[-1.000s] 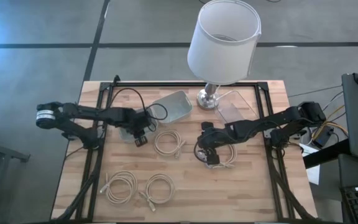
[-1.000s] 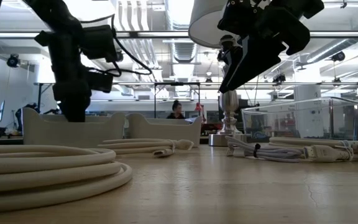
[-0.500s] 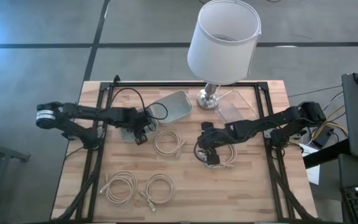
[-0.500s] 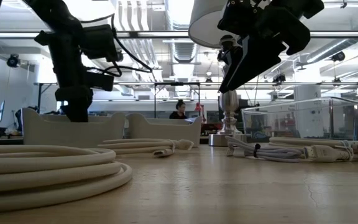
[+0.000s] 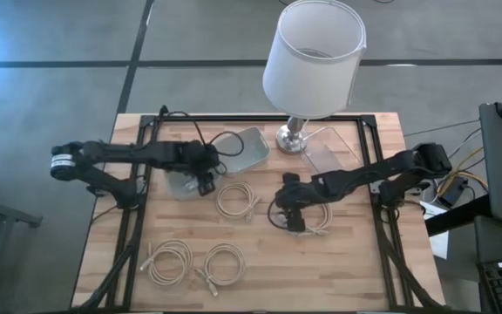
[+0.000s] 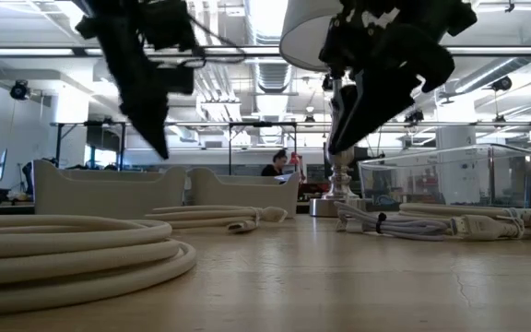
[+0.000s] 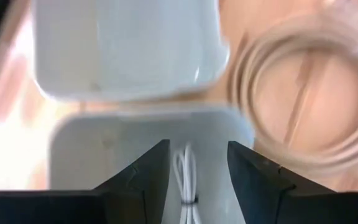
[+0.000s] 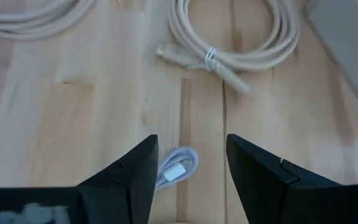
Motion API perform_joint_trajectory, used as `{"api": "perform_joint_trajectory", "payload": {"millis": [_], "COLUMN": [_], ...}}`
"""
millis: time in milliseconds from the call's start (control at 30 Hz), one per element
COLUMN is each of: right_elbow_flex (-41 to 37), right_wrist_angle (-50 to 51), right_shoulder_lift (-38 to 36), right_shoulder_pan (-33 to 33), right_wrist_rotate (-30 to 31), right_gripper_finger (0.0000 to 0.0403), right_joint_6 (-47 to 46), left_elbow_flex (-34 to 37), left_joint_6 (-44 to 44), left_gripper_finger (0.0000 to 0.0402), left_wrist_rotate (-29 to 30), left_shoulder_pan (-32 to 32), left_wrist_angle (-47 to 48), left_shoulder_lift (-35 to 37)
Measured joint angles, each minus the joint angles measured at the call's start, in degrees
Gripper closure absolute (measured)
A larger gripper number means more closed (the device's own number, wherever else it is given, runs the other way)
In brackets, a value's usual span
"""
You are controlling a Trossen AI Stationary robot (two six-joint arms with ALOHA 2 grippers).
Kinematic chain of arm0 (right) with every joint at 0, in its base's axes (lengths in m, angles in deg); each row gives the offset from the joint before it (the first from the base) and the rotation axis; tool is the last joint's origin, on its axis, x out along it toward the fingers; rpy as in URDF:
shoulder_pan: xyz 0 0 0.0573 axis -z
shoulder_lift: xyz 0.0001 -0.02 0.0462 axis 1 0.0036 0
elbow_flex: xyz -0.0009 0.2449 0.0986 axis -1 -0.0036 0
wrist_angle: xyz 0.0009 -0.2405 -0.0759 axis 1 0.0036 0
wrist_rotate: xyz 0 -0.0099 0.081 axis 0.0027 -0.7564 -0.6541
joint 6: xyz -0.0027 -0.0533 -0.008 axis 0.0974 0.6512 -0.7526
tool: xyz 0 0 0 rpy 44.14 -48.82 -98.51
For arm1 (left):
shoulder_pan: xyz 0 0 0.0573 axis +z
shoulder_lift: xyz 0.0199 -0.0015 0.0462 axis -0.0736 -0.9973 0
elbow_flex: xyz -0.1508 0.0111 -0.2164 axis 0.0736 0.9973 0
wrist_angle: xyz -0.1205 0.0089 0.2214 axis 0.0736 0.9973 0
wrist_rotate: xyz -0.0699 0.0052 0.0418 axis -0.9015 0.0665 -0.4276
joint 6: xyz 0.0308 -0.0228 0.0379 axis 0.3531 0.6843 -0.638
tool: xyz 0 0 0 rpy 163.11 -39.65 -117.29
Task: Pick & Place USB Port
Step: Put the purple USB cable into the left white bin
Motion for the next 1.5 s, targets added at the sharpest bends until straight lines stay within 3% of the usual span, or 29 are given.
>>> {"api": "perform_joint_trajectory", "payload": {"millis": [200, 800, 1000, 1167, 1500], "right_elbow_flex": [0.0, 2.1, 2.4, 2.8, 2.7], "right_wrist_angle": [3.1, 3.7, 3.7, 4.4, 3.8], "right_shoulder_lift": [3.7, 12.7, 15.2, 14.7, 13.7], "right_shoulder_pan": [0.2, 0.2, 0.3, 0.3, 0.1], "right_wrist_rotate": [0.0, -0.1, -0.7, -0.9, -5.2], "right_gripper_finger": [0.0216, 0.0216, 0.0219, 0.0253, 0.0378], "right_joint_6": [-9.4, -27.6, -27.6, -27.2, -24.0], "left_elbow_flex": [-3.7, -3.1, -3.1, -3.1, -3.1], "left_joint_6": [-0.2, -3.6, -3.7, -3.7, -3.7], "left_gripper_finger": [0.0239, 0.0239, 0.0239, 0.0239, 0.0239], "left_wrist_rotate": [0.0, 0.0, 0.0, 0.0, 0.0], "left_shoulder_pan": [-0.2, -0.2, -0.2, -0.2, -0.2], "left_wrist_angle": [-3.4, -8.2, -8.4, -8.8, -9.1], "left_shoulder_lift": [0.1, 0.1, 0.1, 0.1, 0.1]}}
